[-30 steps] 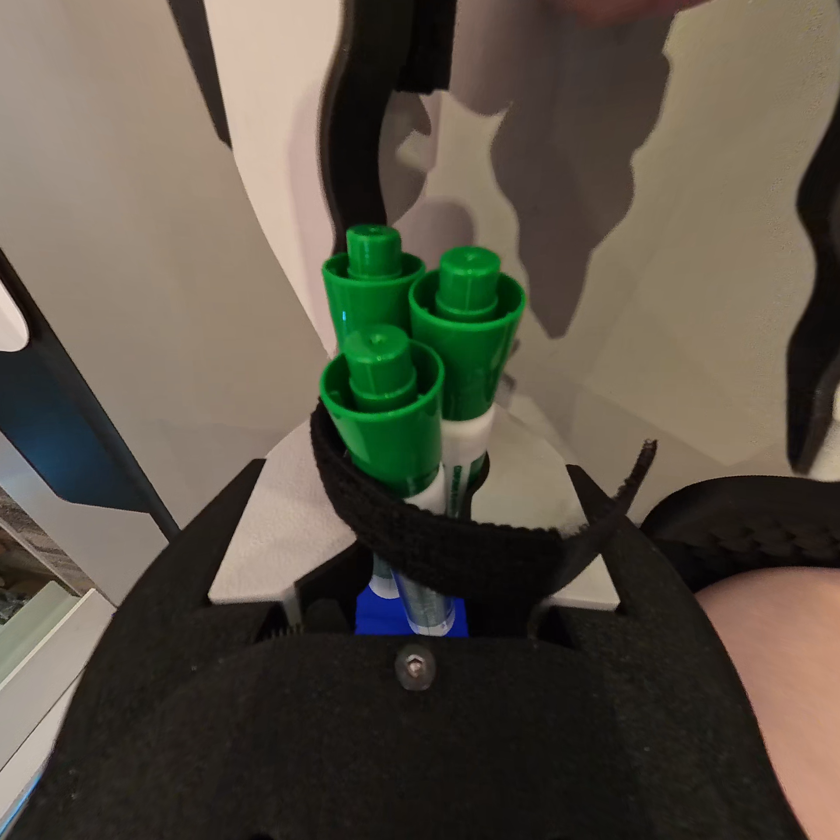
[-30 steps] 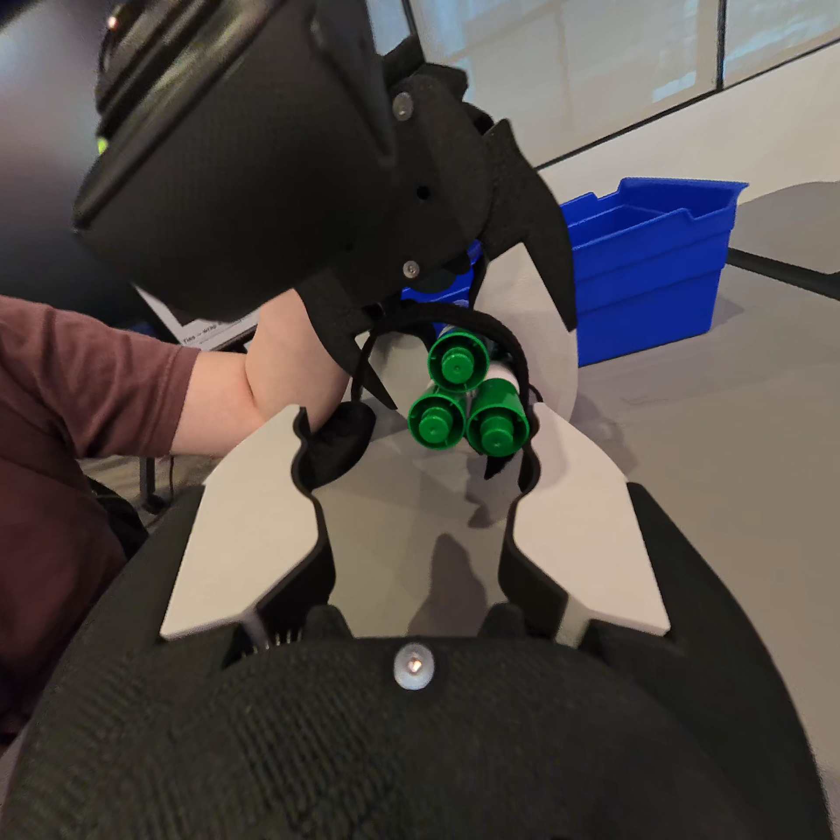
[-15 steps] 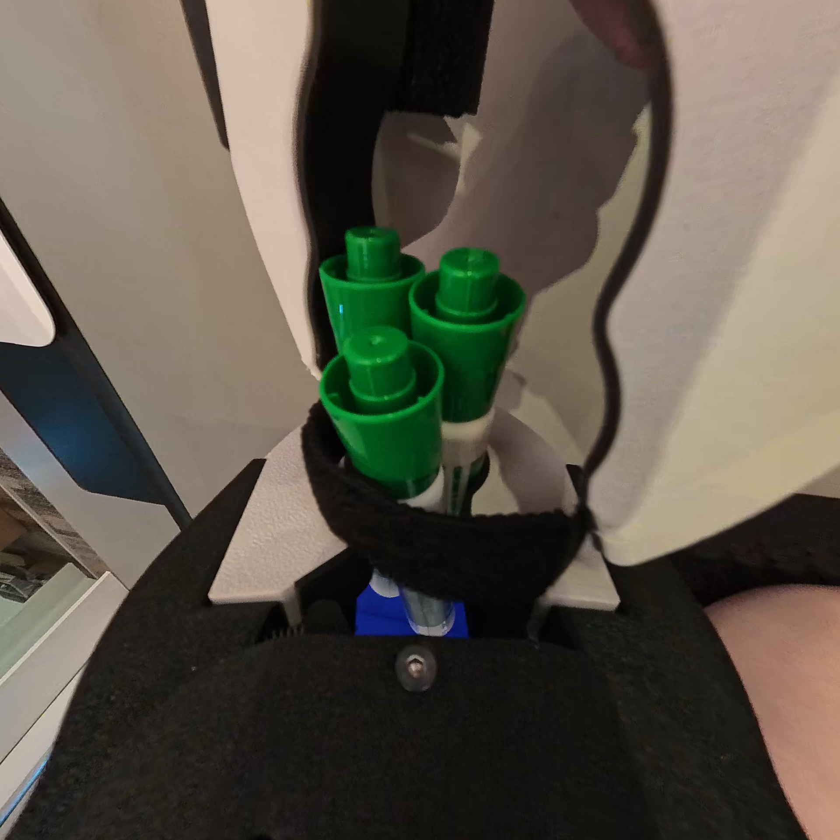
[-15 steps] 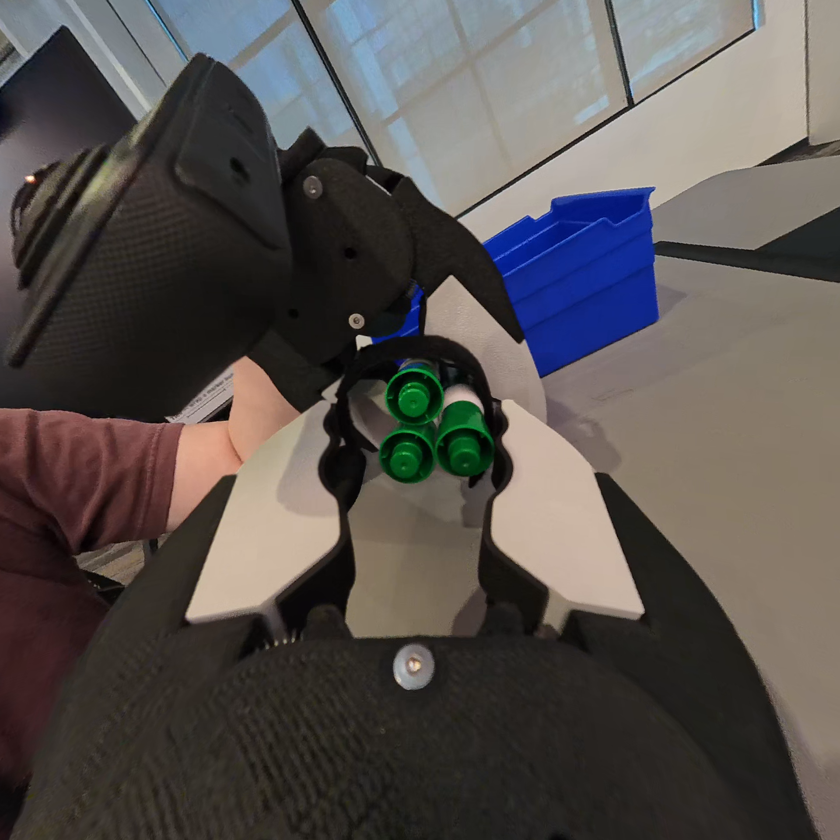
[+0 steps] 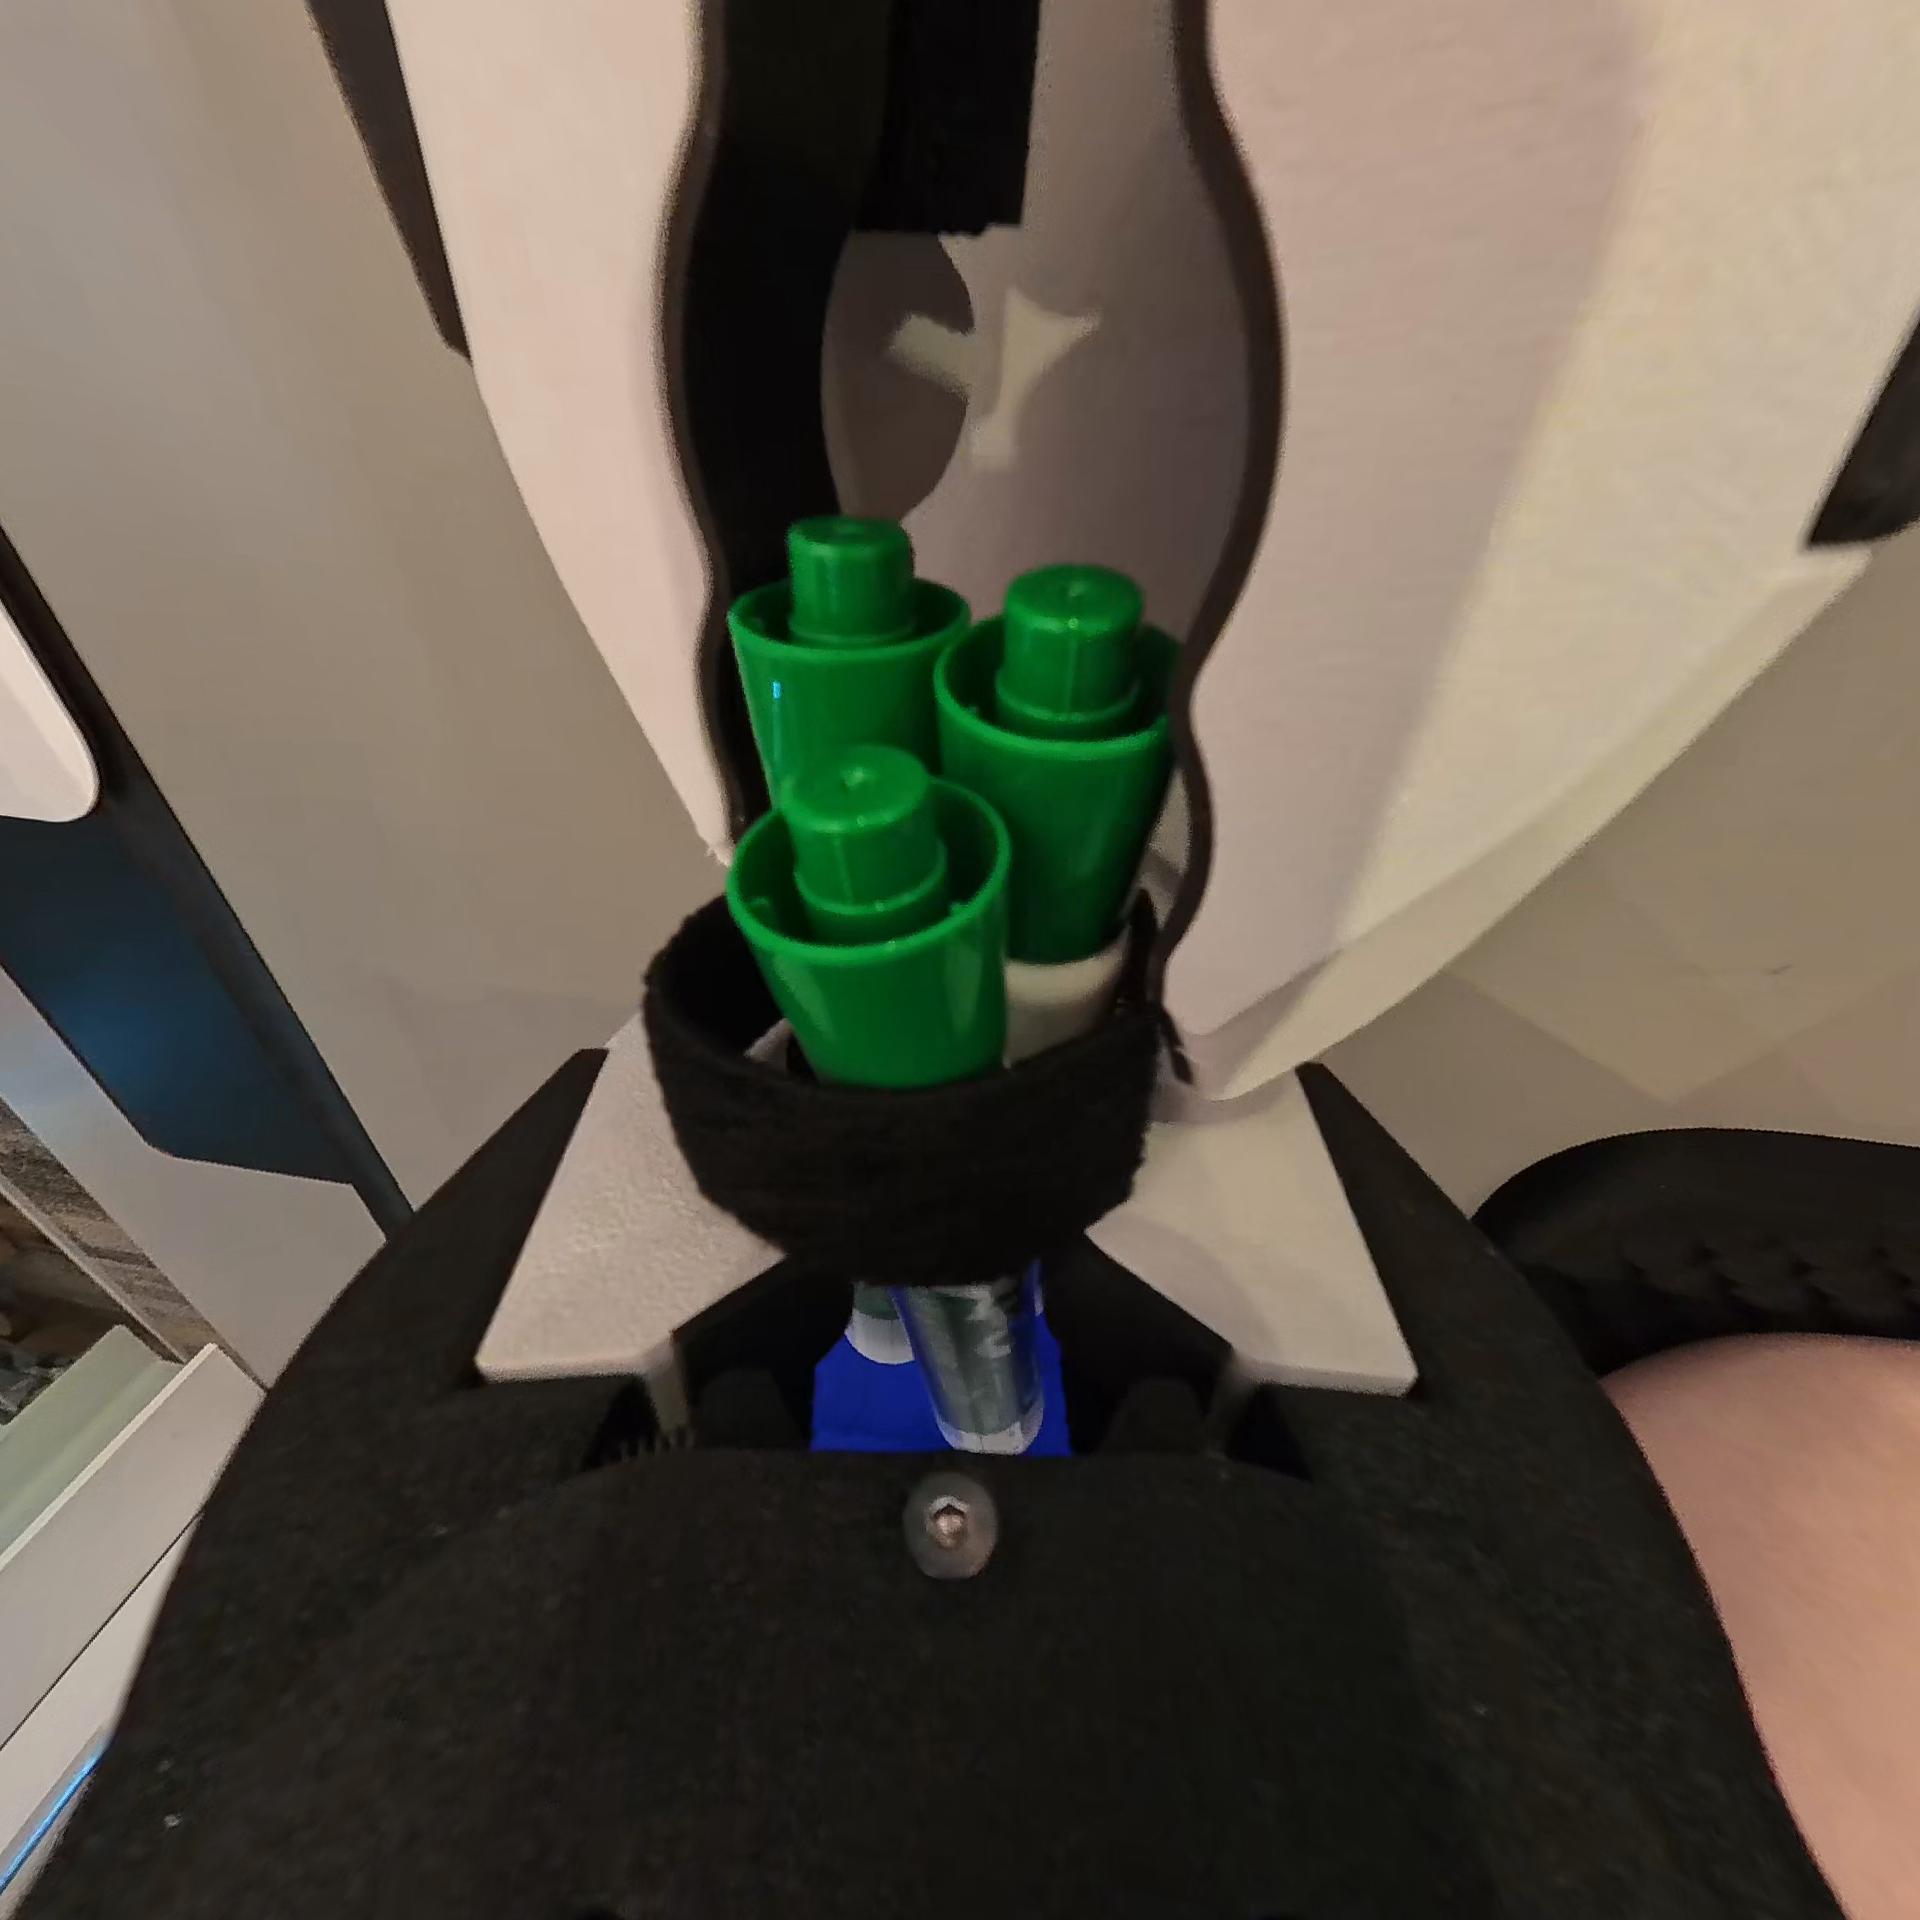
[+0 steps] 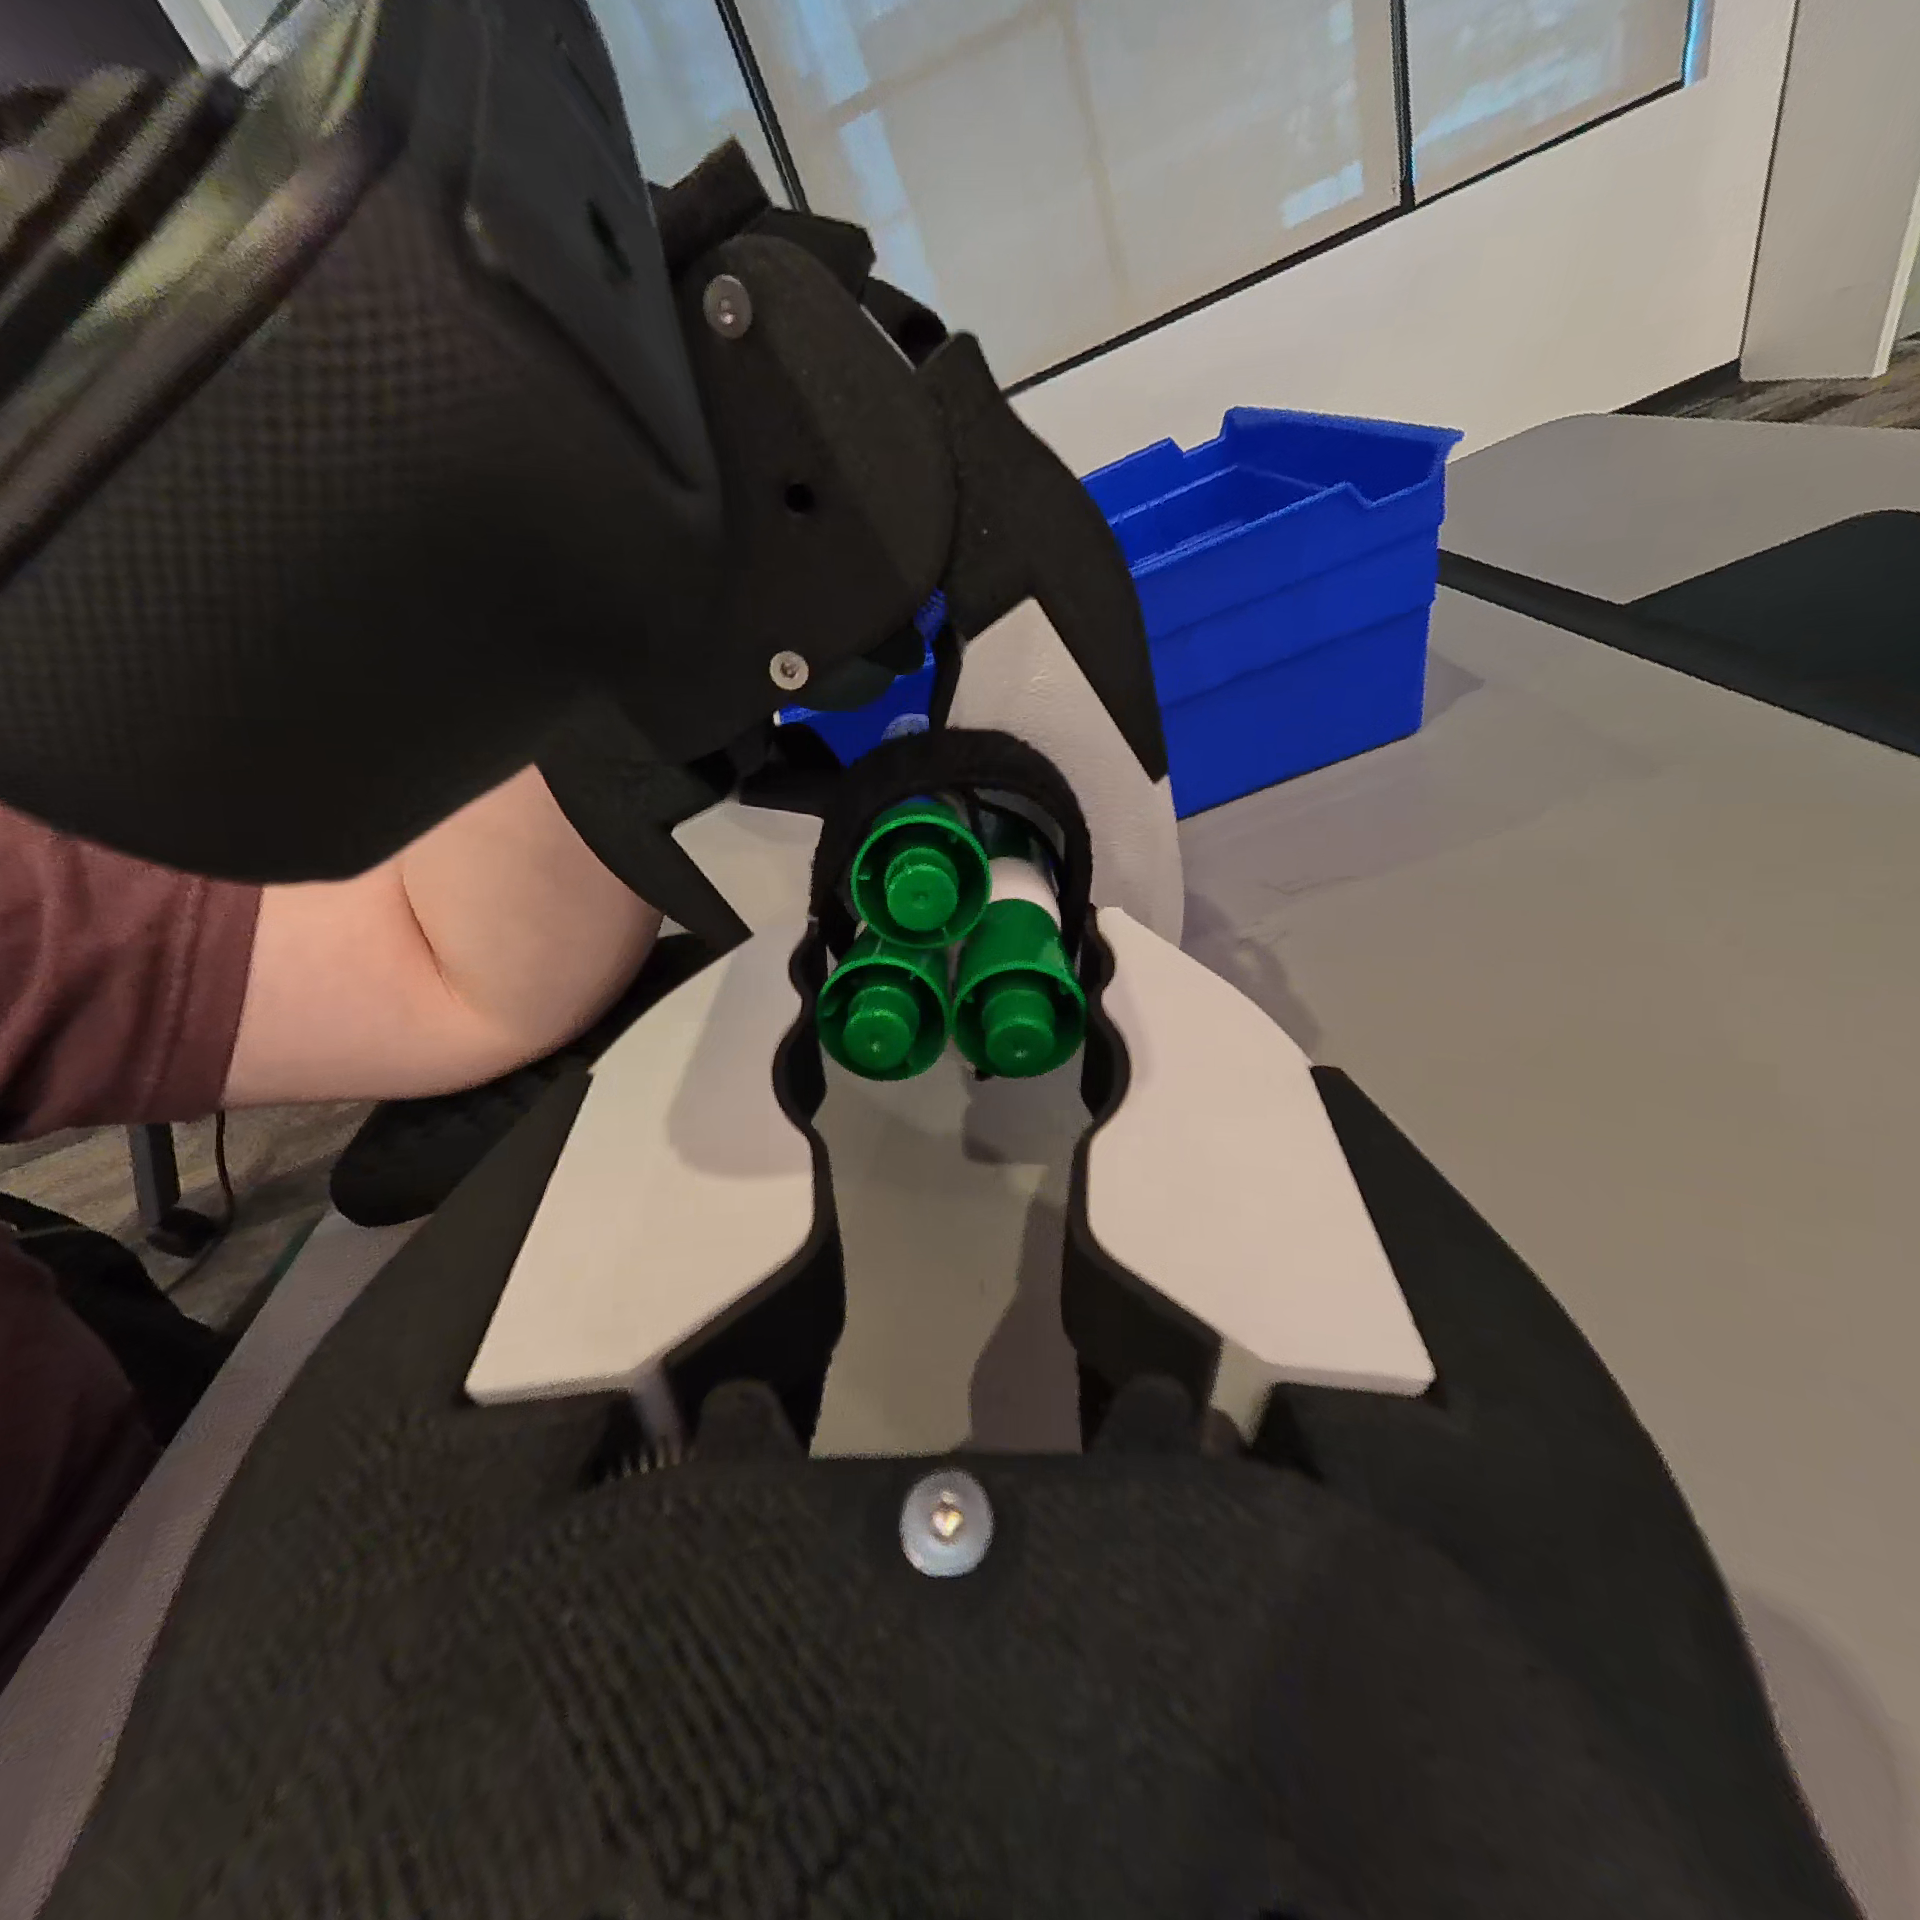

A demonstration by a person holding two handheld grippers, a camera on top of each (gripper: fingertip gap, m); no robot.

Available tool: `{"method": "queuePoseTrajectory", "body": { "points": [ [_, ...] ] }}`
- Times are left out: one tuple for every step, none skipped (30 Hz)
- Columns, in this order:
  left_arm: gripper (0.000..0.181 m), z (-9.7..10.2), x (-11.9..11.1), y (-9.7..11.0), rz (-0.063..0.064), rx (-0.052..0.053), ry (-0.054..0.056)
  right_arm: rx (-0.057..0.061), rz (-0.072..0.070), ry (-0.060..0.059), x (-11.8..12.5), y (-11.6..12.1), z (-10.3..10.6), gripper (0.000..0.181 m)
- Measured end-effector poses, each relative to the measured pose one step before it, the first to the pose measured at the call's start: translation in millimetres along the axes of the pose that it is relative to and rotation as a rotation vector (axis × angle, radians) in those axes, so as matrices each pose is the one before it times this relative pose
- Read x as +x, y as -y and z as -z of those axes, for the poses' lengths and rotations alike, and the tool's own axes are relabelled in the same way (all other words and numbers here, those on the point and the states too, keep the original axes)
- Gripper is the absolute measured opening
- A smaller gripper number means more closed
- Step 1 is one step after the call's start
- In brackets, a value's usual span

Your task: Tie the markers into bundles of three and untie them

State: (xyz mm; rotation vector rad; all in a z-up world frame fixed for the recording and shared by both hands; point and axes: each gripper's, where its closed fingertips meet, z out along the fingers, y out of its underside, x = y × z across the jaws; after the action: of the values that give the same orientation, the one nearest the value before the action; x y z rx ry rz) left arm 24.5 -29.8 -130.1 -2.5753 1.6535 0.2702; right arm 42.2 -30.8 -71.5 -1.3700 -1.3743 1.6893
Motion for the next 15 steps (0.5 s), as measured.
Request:
{"method": "queuePoseTrajectory", "body": {
  "points": [
    [0.041, 0.03, 0.29, 0.18, 0.0009, 0.0021, -0.0023, -0.0064, 0.0062, 0.0011, -0.12, -0.33, 0.20, 0.048],
    [0.040, 0.03, 0.23, 0.31, 0.0007, 0.0021, -0.0024, -0.0072, 0.0066, -0.0002, -0.06, -0.48, 0.09, 0.048],
    [0.040, -0.19, 0.32, -0.11, -0.0003, -0.0002, -0.0027, -0.0096, 0.0049, -0.0001, -0.05, -0.93, 0.07, 0.048],
    [0.040, -0.27, 0.50, -0.13, -0.0012, -0.0011, -0.0022, -0.0097, 0.0045, 0.0014, -0.27, -1.13, -0.07, 0.048],
    [0.041, -0.10, 0.71, -0.10, -0.0010, -0.0008, -0.0041, -0.0077, 0.0046, 0.0022, -0.33, -0.99, 0.10, 0.048],
    [0.041, -0.17, 0.40, 0.05, -0.0007, 0.0000, -0.0022, -0.0036, 0.0010, 0.0020, -0.21, -0.57, 0.12, 0.048],
    [0.041, -0.07, 0.27, 0.06, 0.0001, -0.0002, -0.0015, -0.0010, -0.0043, 0.0029, -0.20, -0.28, 0.11, 0.048],
    [0.040, 0.00, -0.06, -0.02, -0.0008, 0.0002, 0.0007, -0.0016, -0.0052, 0.0063, -0.38, -0.23, 0.09, 0.048],
    [0.040, 0.11, 0.44, 0.02, 0.0002, 0.0013, -0.0032, 0.0001, -0.0041, 0.0090, -0.67, -0.14, 0.15, 0.047],
    [0.040, 0.29, 0.28, 0.24, 0.0003, 0.0030, -0.0022, 0.0037, -0.0048, 0.0084, -0.57, 0.33, 0.24, 0.047],
    [0.040, 0.36, 0.09, 0.40, 0.0008, 0.0032, -0.0009, 0.0026, -0.0044, 0.0062, -0.32, 0.18, 0.20, 0.047],
    [0.040, 0.10, 0.04, 0.11, 0.0018, 0.0009, -0.0012, 0.0003, -0.0011, 0.0036, -0.09, -0.12, 0.12, 0.048],
    [0.040, 0.08, -0.08, 0.12, 0.0009, 0.0013, -0.0001, 0.0000, 0.0030, 0.0016, -0.11, -0.16, 0.13, 0.048],
    [0.041, 0.00, 0.66, 0.09, 0.0024, 0.0011, -0.0049, -0.0013, 0.0036, -0.0006, 0.03, -0.38, -0.08, 0.048],
    [0.041, -0.09, 0.11, -0.30, 0.0001, -0.0017, -0.0009, -0.0030, 0.0031, -0.0006, -0.22, -0.33, -0.20, 0.049]
  ]
}}
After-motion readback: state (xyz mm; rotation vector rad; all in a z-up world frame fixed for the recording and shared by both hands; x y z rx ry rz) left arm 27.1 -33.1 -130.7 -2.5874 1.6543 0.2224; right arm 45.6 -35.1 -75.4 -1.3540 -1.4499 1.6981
